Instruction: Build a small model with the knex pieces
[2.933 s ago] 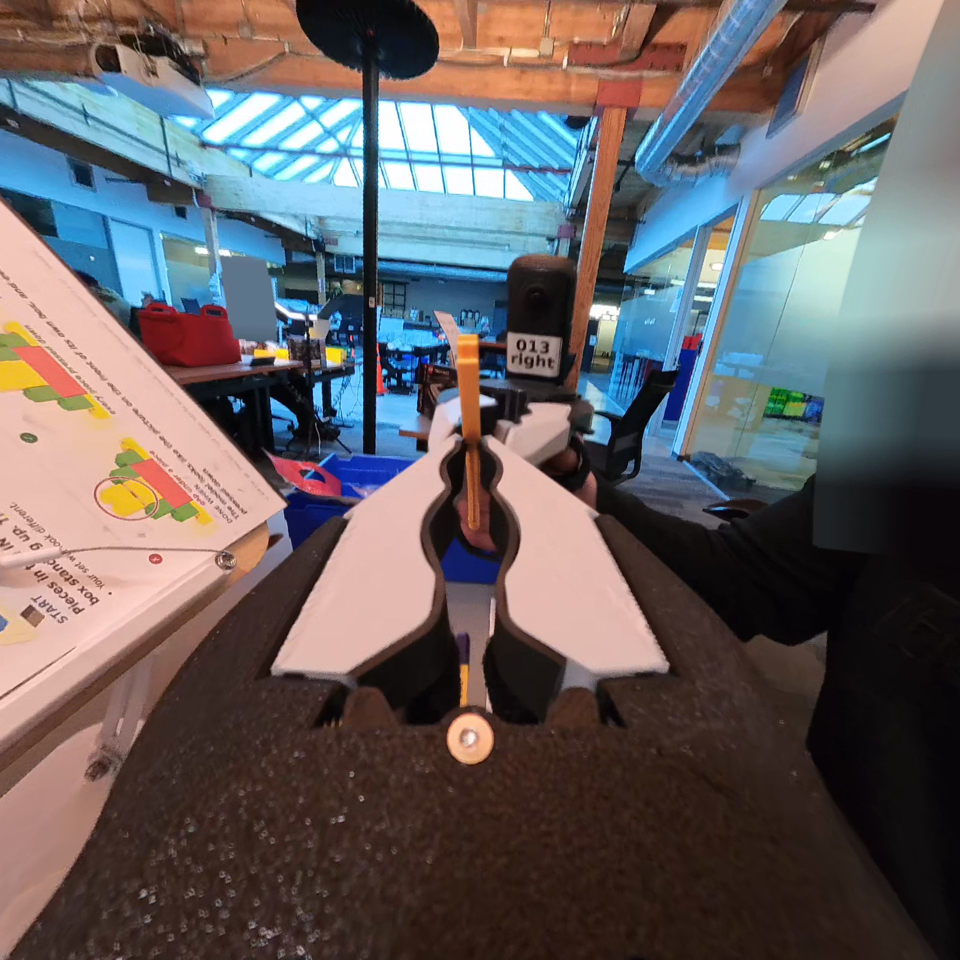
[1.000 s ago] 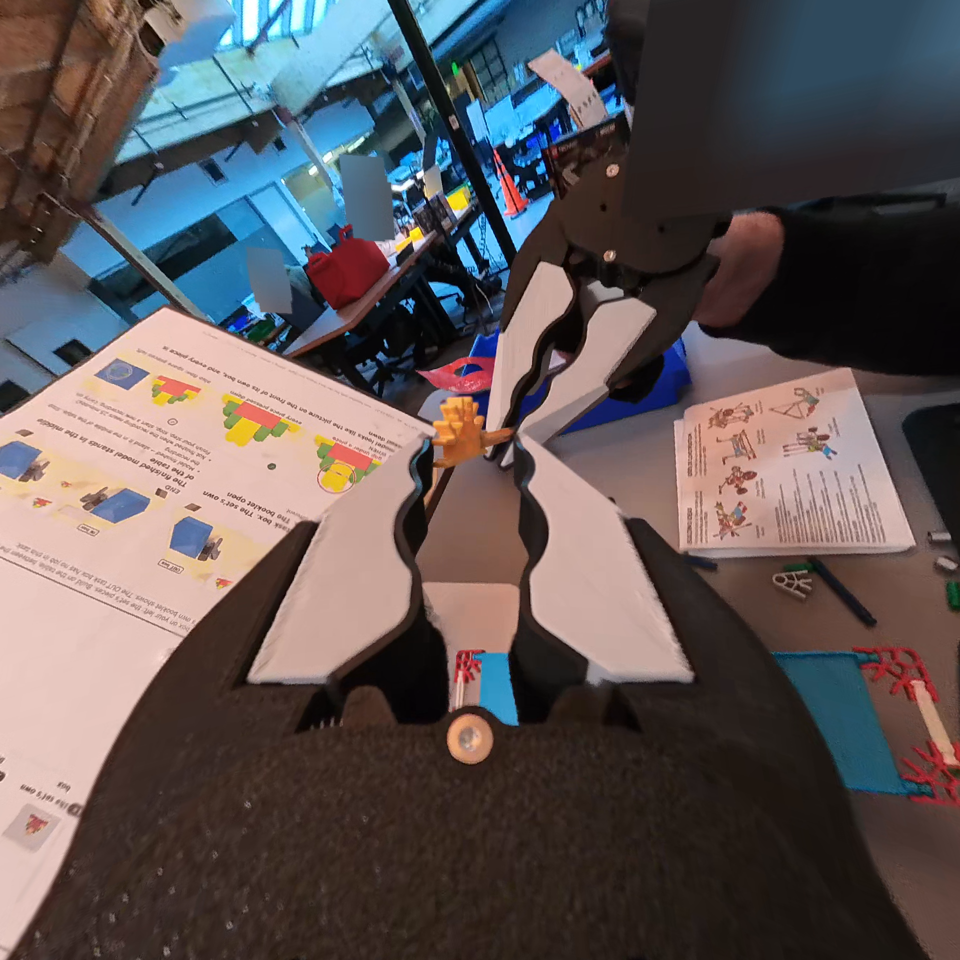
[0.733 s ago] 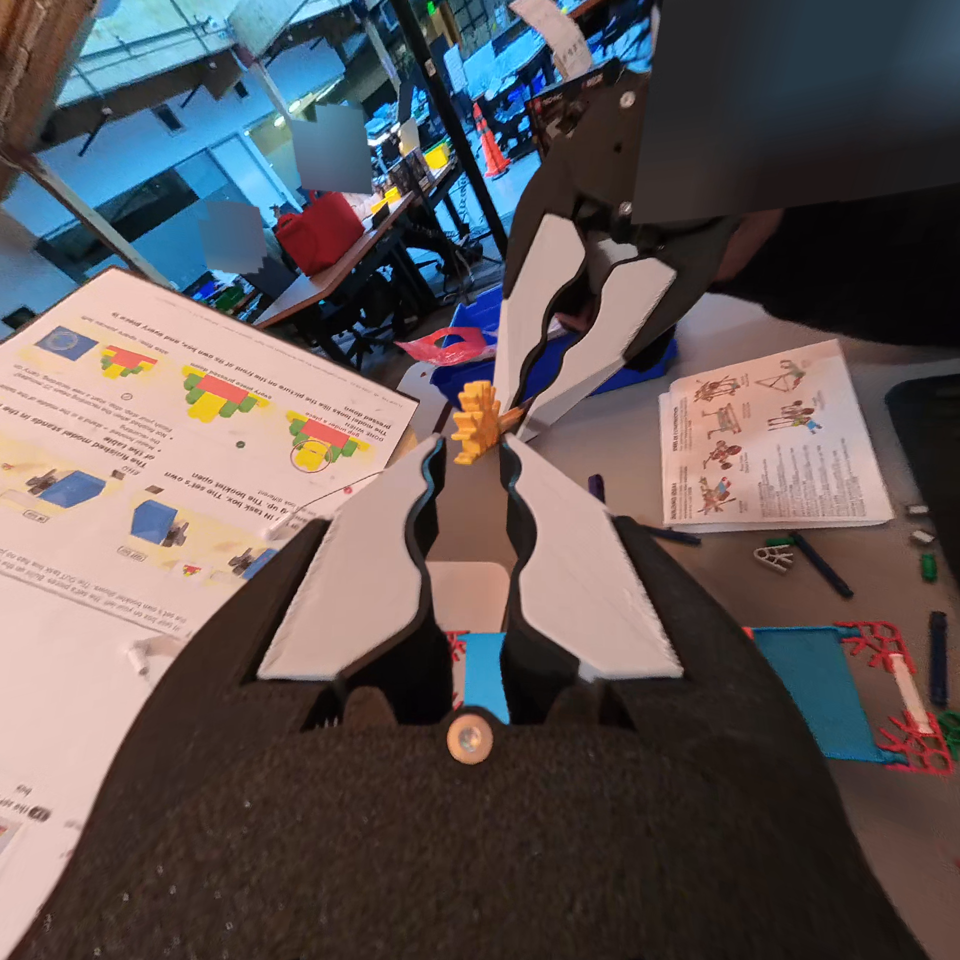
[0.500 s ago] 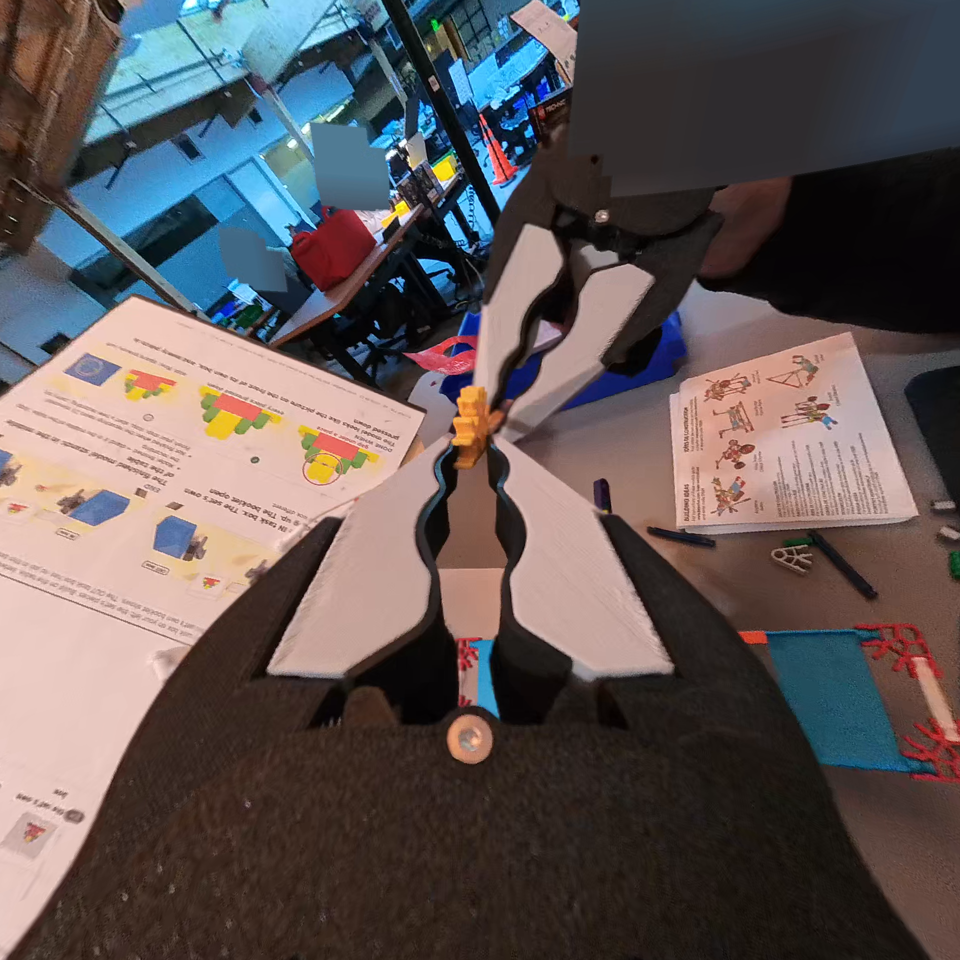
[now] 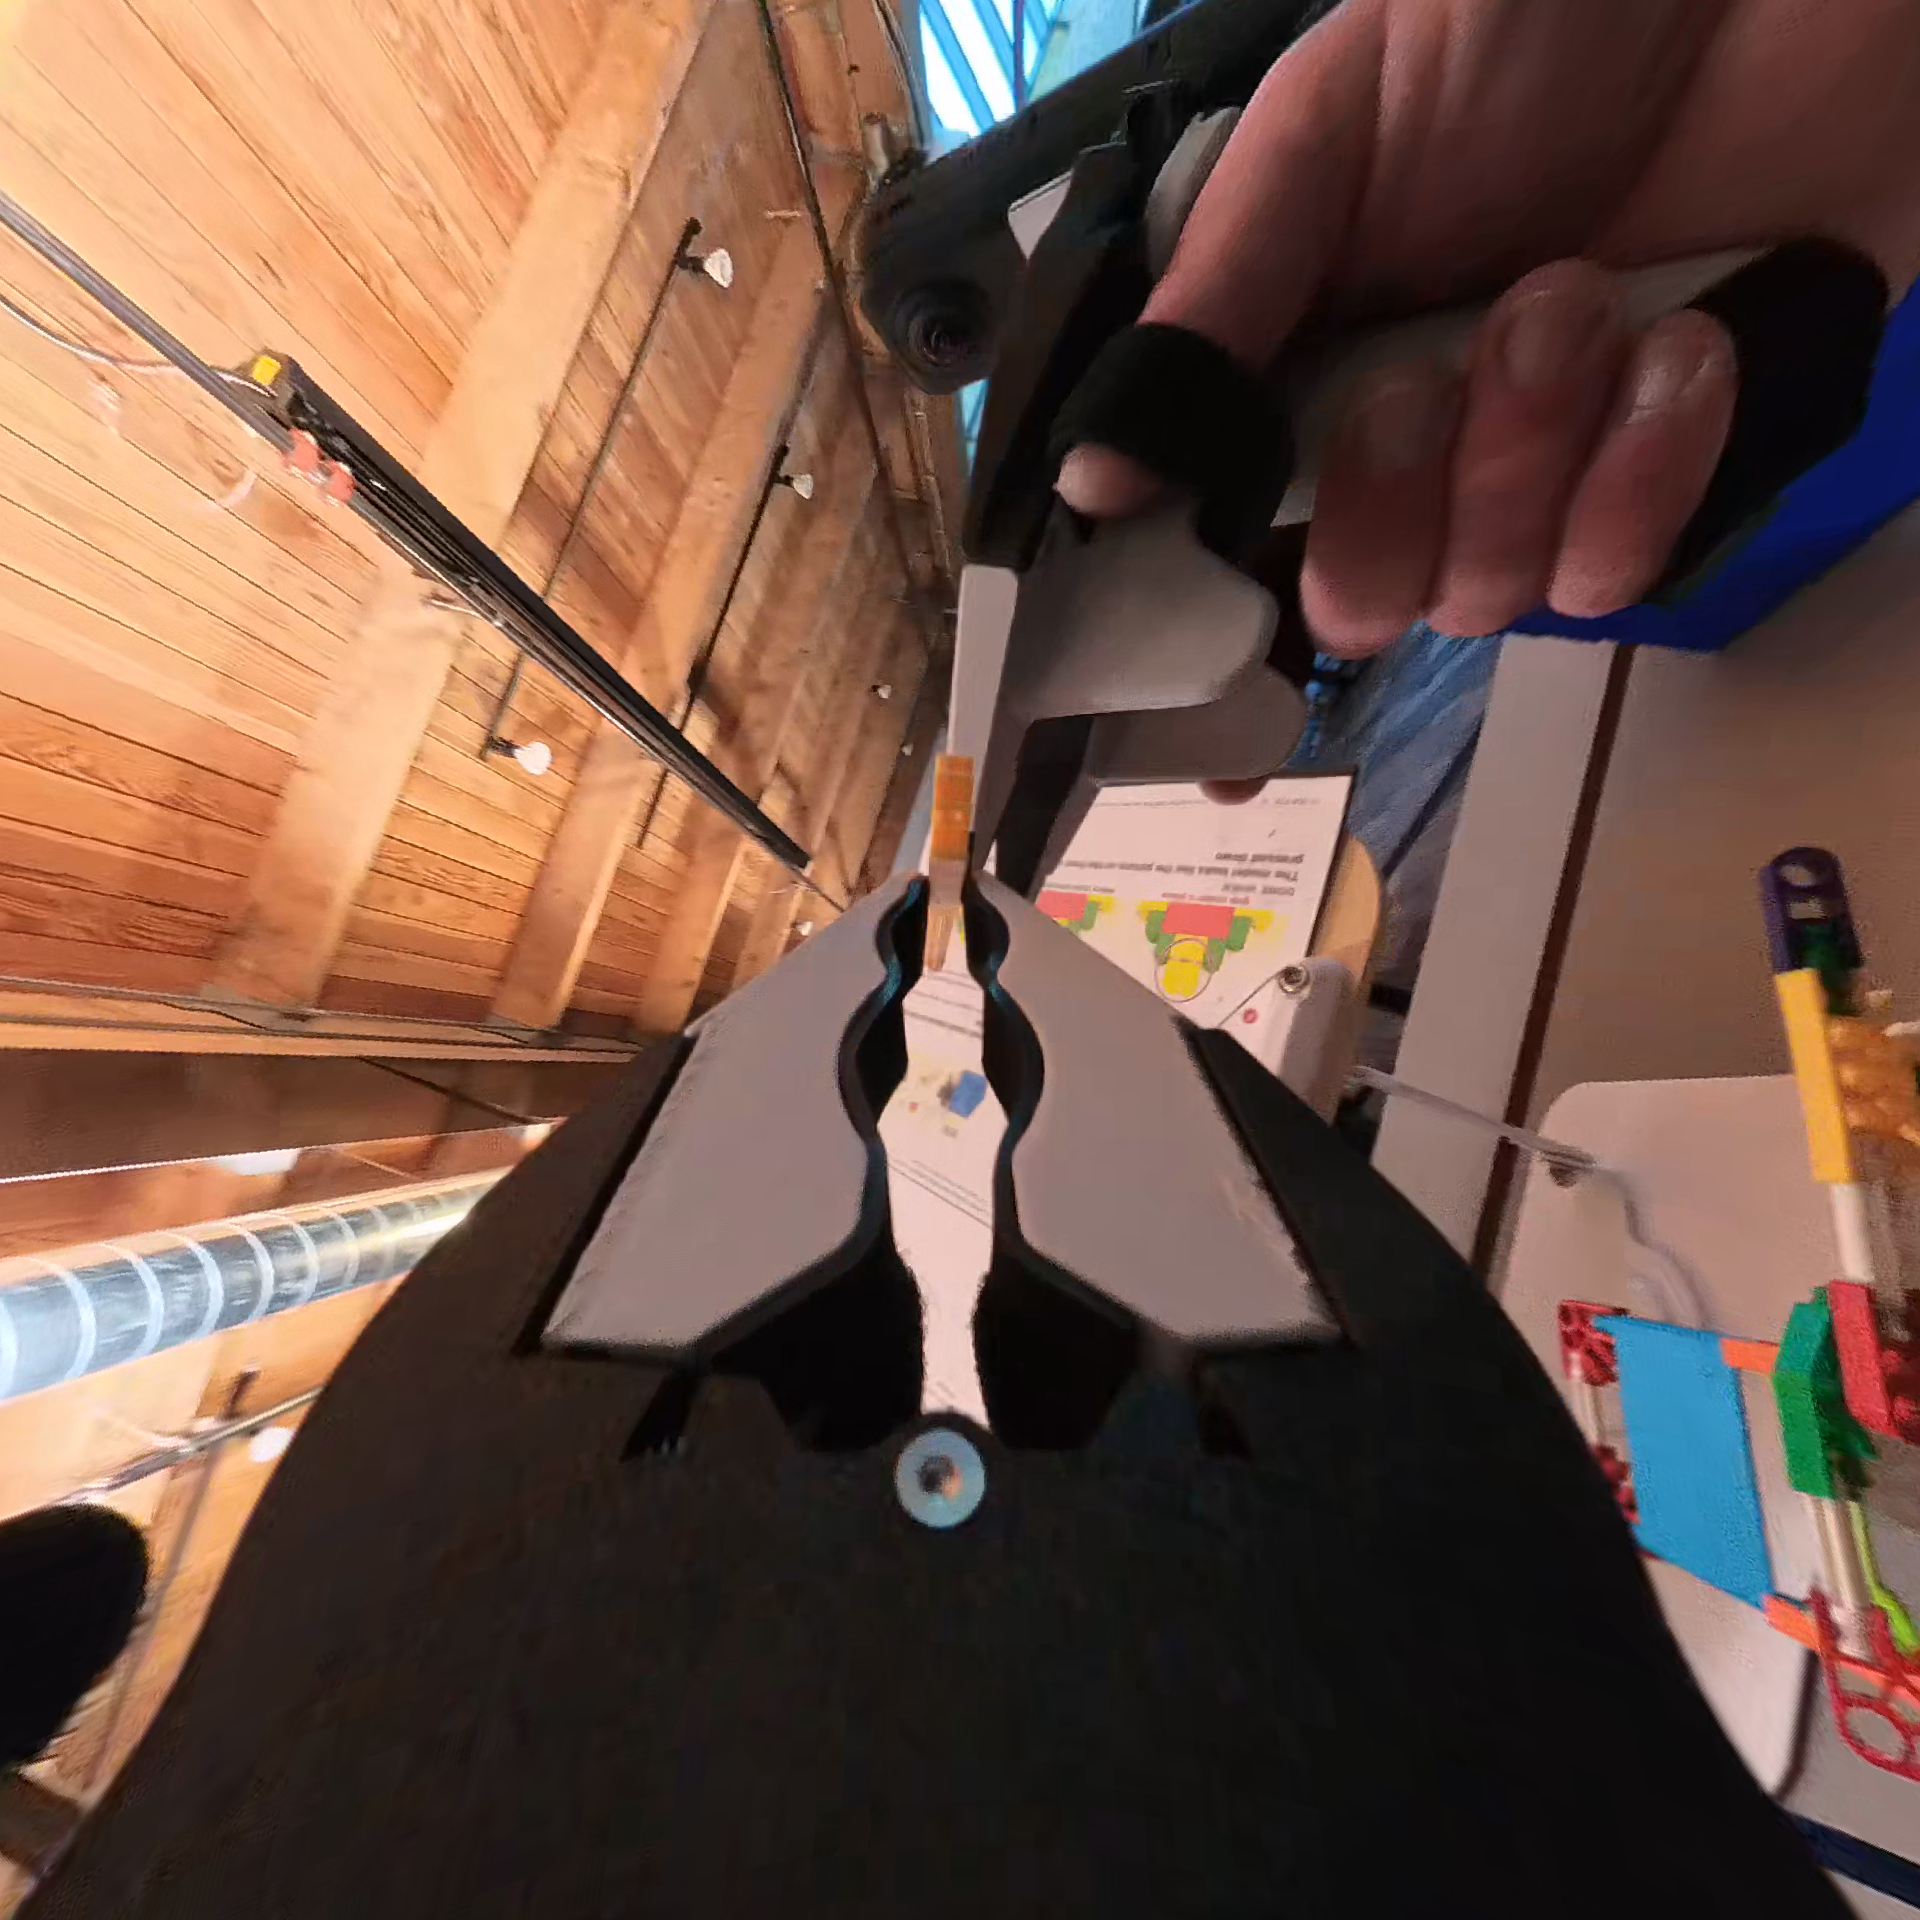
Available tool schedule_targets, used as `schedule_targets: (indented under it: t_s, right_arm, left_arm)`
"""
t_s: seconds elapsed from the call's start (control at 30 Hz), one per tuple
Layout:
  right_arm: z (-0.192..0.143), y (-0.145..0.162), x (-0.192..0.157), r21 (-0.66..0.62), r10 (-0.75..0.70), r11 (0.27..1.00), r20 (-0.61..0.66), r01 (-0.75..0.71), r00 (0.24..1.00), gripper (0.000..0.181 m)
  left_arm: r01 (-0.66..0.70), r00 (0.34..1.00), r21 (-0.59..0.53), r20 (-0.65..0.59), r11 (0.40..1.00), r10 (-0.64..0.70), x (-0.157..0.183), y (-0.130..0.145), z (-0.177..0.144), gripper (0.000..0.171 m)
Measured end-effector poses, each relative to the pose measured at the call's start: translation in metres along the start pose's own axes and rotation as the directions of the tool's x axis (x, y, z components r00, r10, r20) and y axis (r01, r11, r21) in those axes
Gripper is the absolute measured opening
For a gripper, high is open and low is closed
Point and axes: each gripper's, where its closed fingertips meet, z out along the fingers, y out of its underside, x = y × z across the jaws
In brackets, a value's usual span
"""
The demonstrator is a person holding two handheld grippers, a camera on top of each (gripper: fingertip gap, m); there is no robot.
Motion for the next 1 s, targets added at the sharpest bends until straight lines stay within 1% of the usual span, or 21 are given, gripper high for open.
schedule_targets:
  t_s: [0.1,0.13,0.17,0.23,0.27,0.3,0.37,0.47,0.53,0.6,0.8,0.87,0.93,1.0]
  right_arm:
    - [0.002,-0.005,-0.009,0.063,0.023,0.998,0.073,-0.028,0.997,0.010]
    - [0.001,-0.006,-0.011,0.072,0.030,0.997,0.102,-0.037,0.994,0.012]
    - [-0.001,-0.008,-0.013,0.081,0.041,0.995,0.132,-0.052,0.990,0.017]
    - [-0.003,-0.010,-0.015,0.093,0.072,0.992,0.176,-0.089,0.982,0.017]
    - [-0.003,-0.008,-0.016,0.078,0.085,0.992,0.192,-0.101,0.978,0.018]
    - [-0.001,-0.004,-0.017,0.057,0.093,0.993,0.200,-0.106,0.975,0.024]
    - [0.003,0.003,-0.019,0.023,0.085,0.996,0.196,-0.091,0.977,0.025]
    - [0.006,0.010,-0.022,-0.010,0.085,0.996,0.206,-0.085,0.975,0.024]
    - [0.006,0.015,-0.015,-0.045,0.088,0.996,0.165,-0.081,0.982,0.025]
    - [0.005,0.019,-0.011,-0.079,0.090,0.994,0.153,-0.079,0.984,0.026]
    - [-0.009,0.034,-0.021,-0.175,0.123,0.982,0.284,-0.075,0.951,0.025]
    - [-0.013,0.034,-0.015,-0.175,0.104,0.983,0.267,-0.058,0.958,0.029]
    - [-0.017,0.023,-0.005,-0.127,0.090,0.990,0.220,-0.063,0.971,0.029]
    - [-0.024,0.019,-0.006,-0.123,0.078,0.991,0.224,-0.051,0.972,0.028]
  left_arm:
    - [-0.035,0.999,0.009,0.021,0.999,0.035,-0.001,0.001,-0.002,0.005]
    - [-0.031,0.999,0.014,0.018,0.999,0.031,-0.001,0.001,-0.003,0.004]
    - [-0.048,0.998,0.005,0.030,0.999,0.047,-0.002,0.002,-0.003,0.005]
    - [-0.093,0.995,0.009,0.027,0.996,0.093,0.003,-0.001,-0.002,0.004]
    - [-0.110,0.994,0.008,0.025,0.994,0.110,0.006,-0.003,-0.002,0.004]
    - [-0.130,0.991,0.006,0.023,0.991,0.130,0.009,-0.004,-0.001,0.004]
    - [-0.179,0.984,0.012,0.023,0.984,0.179,0.015,-0.007,-0.001,0.004]
    - [-0.209,0.978,0.013,0.024,0.978,0.209,0.018,-0.010,-0.001,0.004]
    - [-0.229,0.973,0.001,0.023,0.973,0.229,0.018,-0.008,-0.001,0.004]
    - [-0.242,0.970,0.001,0.005,0.970,0.242,0.022,-0.007,-0.001,0.004]
    - [-0.291,0.956,0.064,-0.019,0.955,0.293,0.036,-0.023,-0.004,0.004]
    - [-0.301,0.953,0.050,-0.018,0.952,0.302,0.039,-0.022,-0.002,0.004]
    - [-0.292,0.956,0.034,-0.015,0.956,0.293,0.035,-0.016,-0.001,0.004]
    - [-0.293,0.956,0.011,-0.006,0.956,0.293,0.029,-0.010,-0.001,0.004]
